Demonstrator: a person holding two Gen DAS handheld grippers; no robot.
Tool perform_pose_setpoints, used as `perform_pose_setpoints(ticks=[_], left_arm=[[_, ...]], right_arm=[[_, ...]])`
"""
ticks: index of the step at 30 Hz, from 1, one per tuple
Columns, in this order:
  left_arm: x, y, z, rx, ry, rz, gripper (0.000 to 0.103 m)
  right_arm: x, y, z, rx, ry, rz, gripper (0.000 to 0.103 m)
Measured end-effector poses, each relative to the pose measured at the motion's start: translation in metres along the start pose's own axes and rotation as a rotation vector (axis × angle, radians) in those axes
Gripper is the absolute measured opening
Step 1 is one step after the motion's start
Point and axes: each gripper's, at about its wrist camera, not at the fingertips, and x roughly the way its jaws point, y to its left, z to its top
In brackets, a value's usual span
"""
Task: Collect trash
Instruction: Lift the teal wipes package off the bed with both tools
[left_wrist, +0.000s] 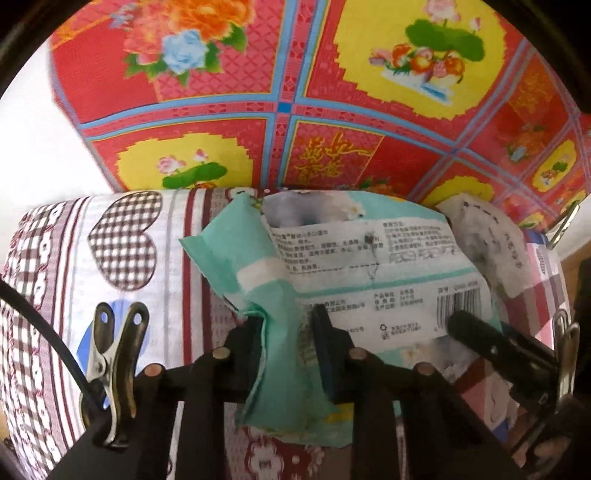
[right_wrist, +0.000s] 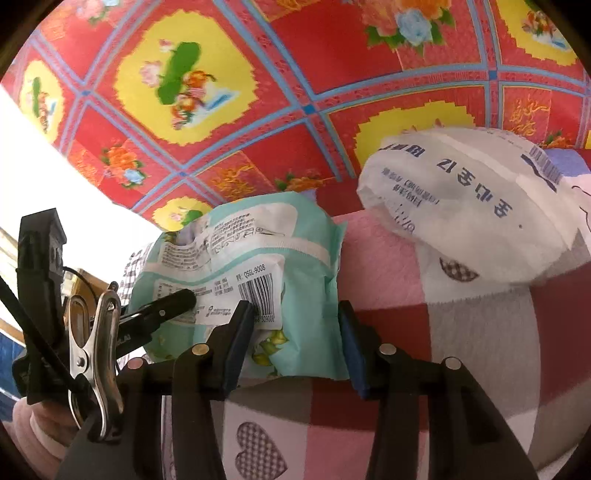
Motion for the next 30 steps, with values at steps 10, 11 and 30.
perform_pose_setpoints(ticks=[10,11,30], left_arm=[[-0.049,0.005,-0.025,0.008,-0.041,-0.018,0.026],[-0.057,0.009,-0.028,0.014,-0.048,-0.021,0.026],[-0.119,0.034,-0.080,0.082,-0.107,-0.078,0.026]], right_arm=[[-0.029,0.026,-0.033,0.000,-0.051,-0.002,0.047],[-0.031,0.029,-0.037,0.004,-0.057,-0.004,0.047],[-0.095,0.065,-0.099,0.009,-0.146,-0.040,0.047]])
